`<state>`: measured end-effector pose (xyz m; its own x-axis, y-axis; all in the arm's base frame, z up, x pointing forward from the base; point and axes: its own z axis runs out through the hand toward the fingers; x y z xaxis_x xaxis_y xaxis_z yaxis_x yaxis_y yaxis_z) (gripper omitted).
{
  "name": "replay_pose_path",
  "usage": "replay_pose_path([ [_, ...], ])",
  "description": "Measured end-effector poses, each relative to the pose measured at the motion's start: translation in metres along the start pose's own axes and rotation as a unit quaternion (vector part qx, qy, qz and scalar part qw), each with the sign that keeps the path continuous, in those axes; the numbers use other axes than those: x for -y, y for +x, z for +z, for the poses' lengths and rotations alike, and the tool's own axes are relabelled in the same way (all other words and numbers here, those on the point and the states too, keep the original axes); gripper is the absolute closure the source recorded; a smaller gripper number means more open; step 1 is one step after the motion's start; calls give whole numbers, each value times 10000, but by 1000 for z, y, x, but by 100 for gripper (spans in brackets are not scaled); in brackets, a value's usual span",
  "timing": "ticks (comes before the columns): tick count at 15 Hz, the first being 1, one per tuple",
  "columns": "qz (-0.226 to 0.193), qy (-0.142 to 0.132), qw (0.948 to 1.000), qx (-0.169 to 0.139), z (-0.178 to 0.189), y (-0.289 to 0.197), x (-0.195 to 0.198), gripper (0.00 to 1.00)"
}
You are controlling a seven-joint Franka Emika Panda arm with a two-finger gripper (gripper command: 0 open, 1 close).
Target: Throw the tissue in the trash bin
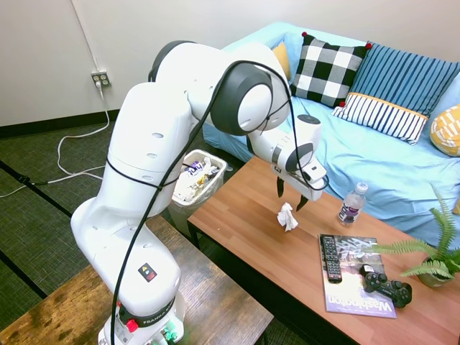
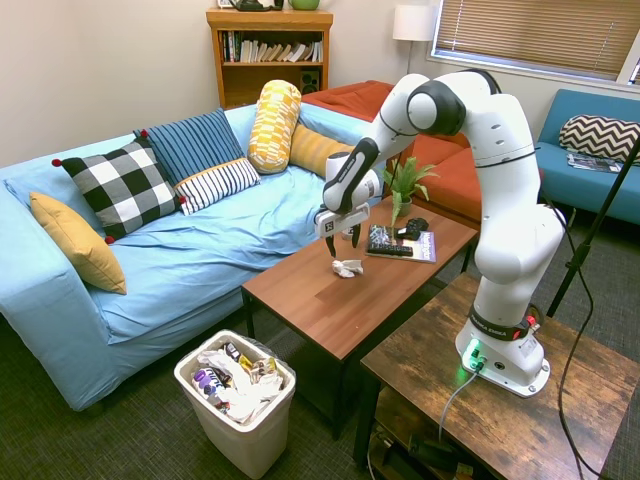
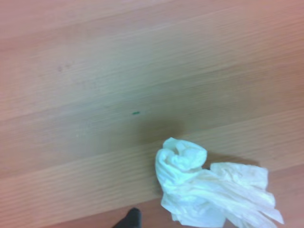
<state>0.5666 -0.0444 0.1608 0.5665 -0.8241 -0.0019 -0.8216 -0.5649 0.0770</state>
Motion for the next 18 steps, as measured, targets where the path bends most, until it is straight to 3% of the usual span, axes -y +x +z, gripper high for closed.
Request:
replay_pose_path([
  [8,16,-180,9997,157,48,10,0,0],
  [9,20,-178,9997,176,53,12,-1,100],
  [18,26,-23,9996,274,72,7,-1,100],
])
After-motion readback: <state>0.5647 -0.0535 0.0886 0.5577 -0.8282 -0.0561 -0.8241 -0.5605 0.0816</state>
